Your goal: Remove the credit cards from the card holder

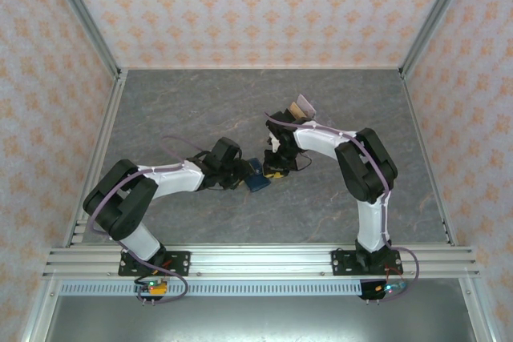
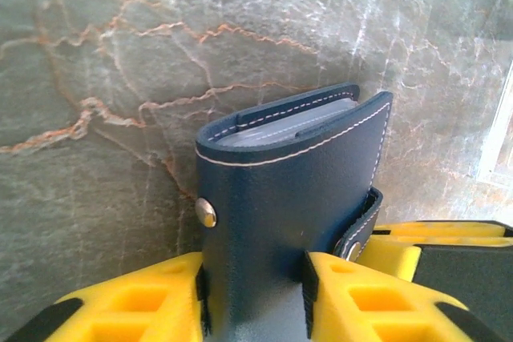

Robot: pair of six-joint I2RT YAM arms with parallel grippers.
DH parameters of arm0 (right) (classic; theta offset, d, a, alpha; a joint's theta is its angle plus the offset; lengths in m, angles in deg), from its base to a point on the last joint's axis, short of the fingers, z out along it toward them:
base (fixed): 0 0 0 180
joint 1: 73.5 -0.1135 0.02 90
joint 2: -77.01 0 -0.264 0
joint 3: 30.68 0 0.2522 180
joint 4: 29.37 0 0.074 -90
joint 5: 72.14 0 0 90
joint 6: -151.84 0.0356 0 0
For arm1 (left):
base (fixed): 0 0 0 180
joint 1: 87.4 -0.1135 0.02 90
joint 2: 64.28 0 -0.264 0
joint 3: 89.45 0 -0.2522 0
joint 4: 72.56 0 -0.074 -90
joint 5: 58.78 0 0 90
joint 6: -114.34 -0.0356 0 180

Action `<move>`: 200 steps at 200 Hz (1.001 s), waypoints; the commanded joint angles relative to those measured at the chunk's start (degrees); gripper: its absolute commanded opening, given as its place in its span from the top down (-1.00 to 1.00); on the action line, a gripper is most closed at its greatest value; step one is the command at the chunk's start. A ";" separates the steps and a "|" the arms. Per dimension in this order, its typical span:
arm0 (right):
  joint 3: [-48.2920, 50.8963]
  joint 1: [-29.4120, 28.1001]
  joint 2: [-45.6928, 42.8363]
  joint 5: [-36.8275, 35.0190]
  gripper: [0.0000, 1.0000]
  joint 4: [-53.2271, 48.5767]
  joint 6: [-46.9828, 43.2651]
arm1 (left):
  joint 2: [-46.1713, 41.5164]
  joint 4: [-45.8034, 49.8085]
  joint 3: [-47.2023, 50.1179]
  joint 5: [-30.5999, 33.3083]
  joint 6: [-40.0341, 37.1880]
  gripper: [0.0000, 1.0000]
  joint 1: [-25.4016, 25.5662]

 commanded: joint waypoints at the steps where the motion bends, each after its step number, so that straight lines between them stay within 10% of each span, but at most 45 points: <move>1: 0.58 -0.14 -0.10 -3.43 0.53 2.60 1.13 | -1.04 -3.87 0.01 -1.27 -1.47 0.41 -0.33; 91: 8.01 3.71 -14.23 0.73 0.06 16.91 3.65 | -5.12 0.21 -3.03 -1.37 -9.83 0.93 -1.38; 200: 1.83 0.54 -7.28 1.84 0.17 8.94 0.73 | -4.91 2.27 -6.42 -1.75 -11.34 1.00 -1.42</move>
